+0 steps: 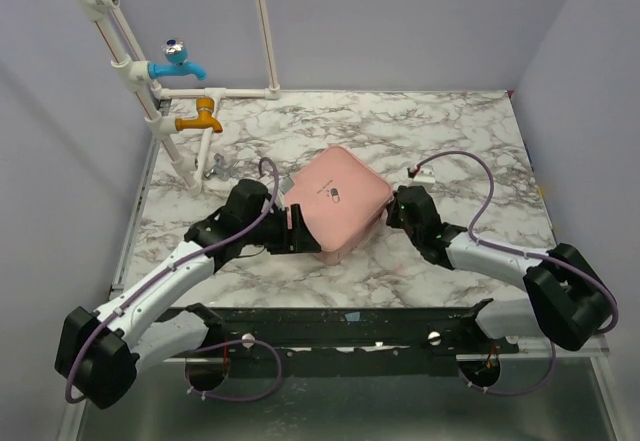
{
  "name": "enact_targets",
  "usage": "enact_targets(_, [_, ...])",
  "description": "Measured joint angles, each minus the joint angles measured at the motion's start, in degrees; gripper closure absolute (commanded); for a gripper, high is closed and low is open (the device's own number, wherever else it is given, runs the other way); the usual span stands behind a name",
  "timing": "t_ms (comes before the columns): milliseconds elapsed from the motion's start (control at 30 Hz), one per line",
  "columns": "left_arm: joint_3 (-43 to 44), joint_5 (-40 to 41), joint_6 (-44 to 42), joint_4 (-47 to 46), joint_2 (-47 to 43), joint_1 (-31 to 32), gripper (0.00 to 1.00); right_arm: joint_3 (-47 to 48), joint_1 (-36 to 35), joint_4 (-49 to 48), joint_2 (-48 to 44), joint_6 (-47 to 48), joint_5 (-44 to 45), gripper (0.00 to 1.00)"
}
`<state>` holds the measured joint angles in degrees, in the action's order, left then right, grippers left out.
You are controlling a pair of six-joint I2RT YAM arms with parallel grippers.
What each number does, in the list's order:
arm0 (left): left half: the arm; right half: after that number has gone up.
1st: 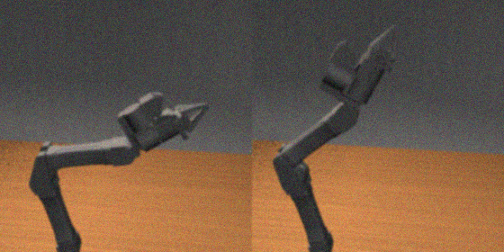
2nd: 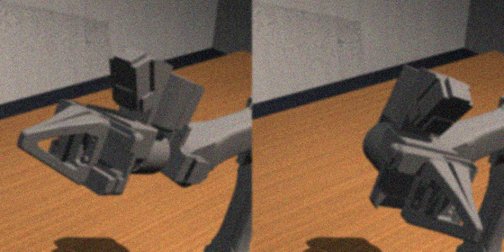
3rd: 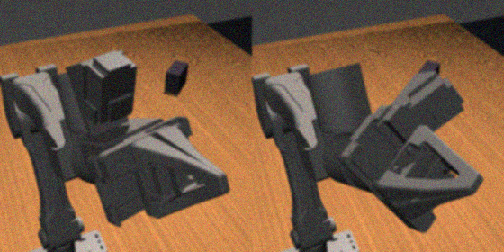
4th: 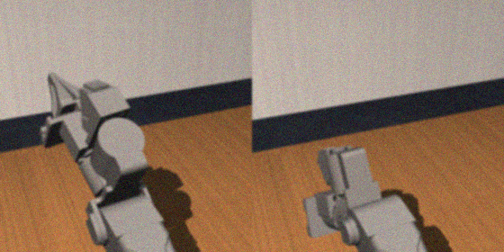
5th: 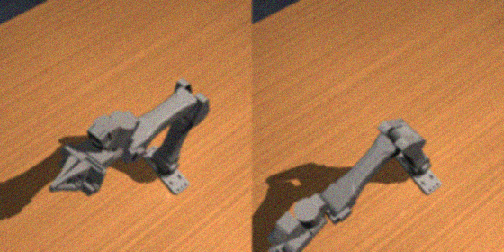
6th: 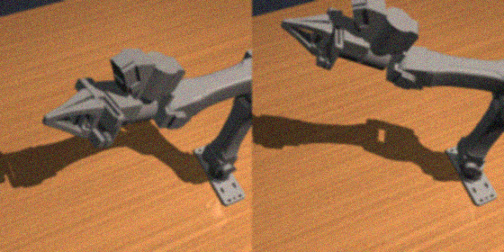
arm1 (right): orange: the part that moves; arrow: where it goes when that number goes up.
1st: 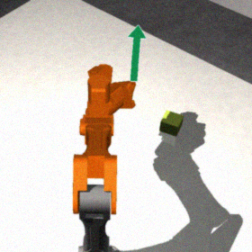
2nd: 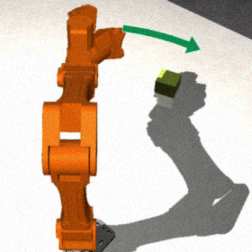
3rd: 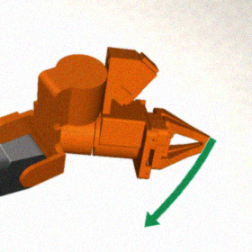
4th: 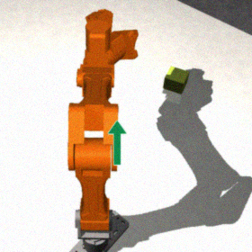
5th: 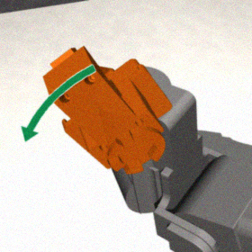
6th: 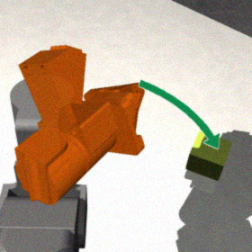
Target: Organize the medicine kit
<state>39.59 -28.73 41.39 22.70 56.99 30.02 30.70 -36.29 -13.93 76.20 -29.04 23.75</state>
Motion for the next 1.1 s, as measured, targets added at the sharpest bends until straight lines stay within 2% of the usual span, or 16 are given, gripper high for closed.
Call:
enact_targets(167, [0.5, -0.1, 3.4, -2.5, 3.0, 8.1, 0.45, -1.5, -0.5, -0.2, -1.7, -0.5, -0.8, 0.99])
enact_targets(600, [7.7, -0.5, 9.2, -10.3, 14.9, 17.3, 0.48, -5.7, -4.5, 0.2, -6.5, -4.7, -0.6, 0.99])
enact_targets(1100, [8.6, 3.3, 9.6, -12.2, 23.8, 18.4, 0.52, -6.1, -10.1, 0.6, -7.3, -7.0, -0.2, 0.99])
